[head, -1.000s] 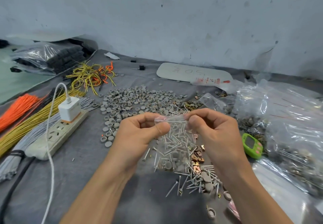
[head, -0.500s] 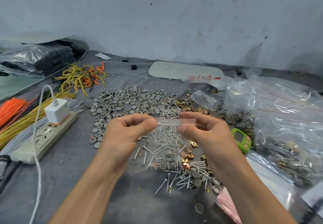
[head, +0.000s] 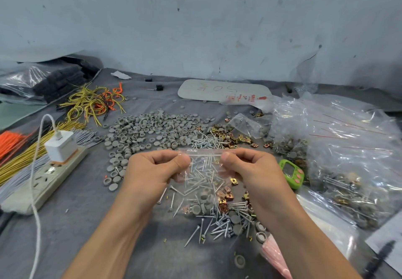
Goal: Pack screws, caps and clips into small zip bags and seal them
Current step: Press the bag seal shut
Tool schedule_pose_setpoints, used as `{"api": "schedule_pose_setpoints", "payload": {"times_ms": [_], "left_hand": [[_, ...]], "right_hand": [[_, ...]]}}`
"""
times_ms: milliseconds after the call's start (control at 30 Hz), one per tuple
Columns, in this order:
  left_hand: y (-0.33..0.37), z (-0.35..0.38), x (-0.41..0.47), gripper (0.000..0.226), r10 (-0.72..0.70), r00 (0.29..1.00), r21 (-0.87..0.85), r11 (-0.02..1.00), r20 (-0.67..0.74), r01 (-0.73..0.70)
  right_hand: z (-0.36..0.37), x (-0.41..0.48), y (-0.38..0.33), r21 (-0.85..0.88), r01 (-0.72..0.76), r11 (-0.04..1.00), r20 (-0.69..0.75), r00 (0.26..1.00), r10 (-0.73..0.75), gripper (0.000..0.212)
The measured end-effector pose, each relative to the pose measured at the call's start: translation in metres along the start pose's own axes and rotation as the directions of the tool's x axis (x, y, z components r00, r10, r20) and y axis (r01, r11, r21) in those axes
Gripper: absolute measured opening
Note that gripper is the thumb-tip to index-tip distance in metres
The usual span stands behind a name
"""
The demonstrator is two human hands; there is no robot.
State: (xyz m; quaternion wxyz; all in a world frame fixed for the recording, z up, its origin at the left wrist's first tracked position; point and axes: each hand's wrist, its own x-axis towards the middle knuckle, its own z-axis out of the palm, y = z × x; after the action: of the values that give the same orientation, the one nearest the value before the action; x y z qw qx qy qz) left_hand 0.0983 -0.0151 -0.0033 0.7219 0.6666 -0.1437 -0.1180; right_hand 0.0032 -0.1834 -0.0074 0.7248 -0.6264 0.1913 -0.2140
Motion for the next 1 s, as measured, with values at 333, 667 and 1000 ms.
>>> {"api": "schedule_pose_setpoints", "payload": {"times_ms": [333, 667, 1000], "left_hand": [[0.001, 0.004, 0.0, 0.009, -0.092, 0.995, -0.126, 0.988, 0.025, 0.095], [-0.002, 0.009, -0.006, 0.038, -0.007, 0.992, -0.005, 1.0, 0.129, 0.007], [-0.001, 0.014, -0.008, 0.028, -0.008, 0.986, 0.019, 1.0, 0.166, 0.005]], "right_hand": [[0.006, 0.0, 0.0, 0.011, 0.01, 1.0, -0.016, 1.0, -0.01, 0.029], [0.014, -0.005, 0.002, -0.169, 0.093, 0.981, 0.119, 0.99, -0.073, 0.012], [0.019, -0.007, -0.002, -0.068, 0.1, 0.993, 0.135, 0.987, -0.09, 0.019]]}}
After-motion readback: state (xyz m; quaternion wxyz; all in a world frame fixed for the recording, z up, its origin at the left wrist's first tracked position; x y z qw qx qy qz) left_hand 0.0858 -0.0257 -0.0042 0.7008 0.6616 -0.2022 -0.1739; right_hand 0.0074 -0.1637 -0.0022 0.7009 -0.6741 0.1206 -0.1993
